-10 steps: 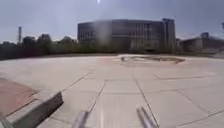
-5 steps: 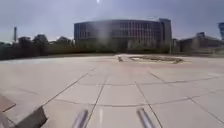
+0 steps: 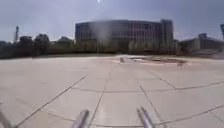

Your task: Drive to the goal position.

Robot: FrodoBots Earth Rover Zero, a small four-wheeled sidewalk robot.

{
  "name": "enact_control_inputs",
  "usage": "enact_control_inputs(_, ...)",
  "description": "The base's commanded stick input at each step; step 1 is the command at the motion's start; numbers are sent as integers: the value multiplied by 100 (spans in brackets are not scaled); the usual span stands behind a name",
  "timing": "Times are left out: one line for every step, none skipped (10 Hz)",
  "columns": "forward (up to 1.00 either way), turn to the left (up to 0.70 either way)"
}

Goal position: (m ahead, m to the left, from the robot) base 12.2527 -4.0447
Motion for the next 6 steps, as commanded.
enact_control_inputs(70,0)
enact_control_inputs(70,0)
enact_control_inputs(70,0)
enact_control_inputs(70,0)
enact_control_inputs(70,-2)
enact_control_inputs(70,-2)
